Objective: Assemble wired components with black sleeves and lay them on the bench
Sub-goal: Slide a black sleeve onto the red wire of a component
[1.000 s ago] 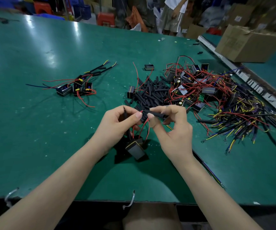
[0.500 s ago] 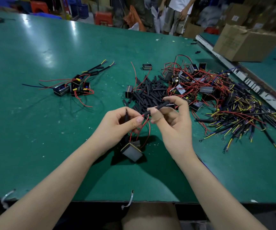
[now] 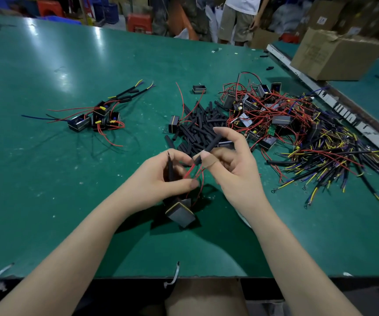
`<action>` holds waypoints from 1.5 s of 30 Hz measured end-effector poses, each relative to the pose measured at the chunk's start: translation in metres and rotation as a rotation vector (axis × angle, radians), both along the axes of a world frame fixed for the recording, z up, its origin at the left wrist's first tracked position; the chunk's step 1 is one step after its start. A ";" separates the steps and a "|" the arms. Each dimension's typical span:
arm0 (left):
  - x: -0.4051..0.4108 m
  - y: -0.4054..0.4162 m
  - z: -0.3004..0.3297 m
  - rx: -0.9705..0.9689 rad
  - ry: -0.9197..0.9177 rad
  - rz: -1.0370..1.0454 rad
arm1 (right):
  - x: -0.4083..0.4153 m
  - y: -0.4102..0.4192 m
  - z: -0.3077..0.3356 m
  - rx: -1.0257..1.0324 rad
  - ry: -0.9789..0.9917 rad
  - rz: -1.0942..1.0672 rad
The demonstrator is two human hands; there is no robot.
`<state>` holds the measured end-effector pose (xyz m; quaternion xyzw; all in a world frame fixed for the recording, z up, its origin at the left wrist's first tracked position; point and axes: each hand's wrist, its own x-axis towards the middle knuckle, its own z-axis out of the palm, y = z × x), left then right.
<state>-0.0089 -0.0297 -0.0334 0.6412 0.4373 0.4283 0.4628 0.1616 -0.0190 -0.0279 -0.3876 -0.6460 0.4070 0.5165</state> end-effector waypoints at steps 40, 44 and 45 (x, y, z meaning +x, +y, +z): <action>-0.019 0.000 -0.002 0.056 0.419 -0.102 | 0.007 -0.006 -0.008 0.024 -0.451 0.082; -0.020 0.000 -0.004 0.103 0.416 -0.143 | 0.009 -0.006 -0.008 0.030 -0.457 0.109; -0.020 0.000 -0.005 0.091 0.391 -0.146 | 0.009 -0.006 -0.008 0.023 -0.451 0.110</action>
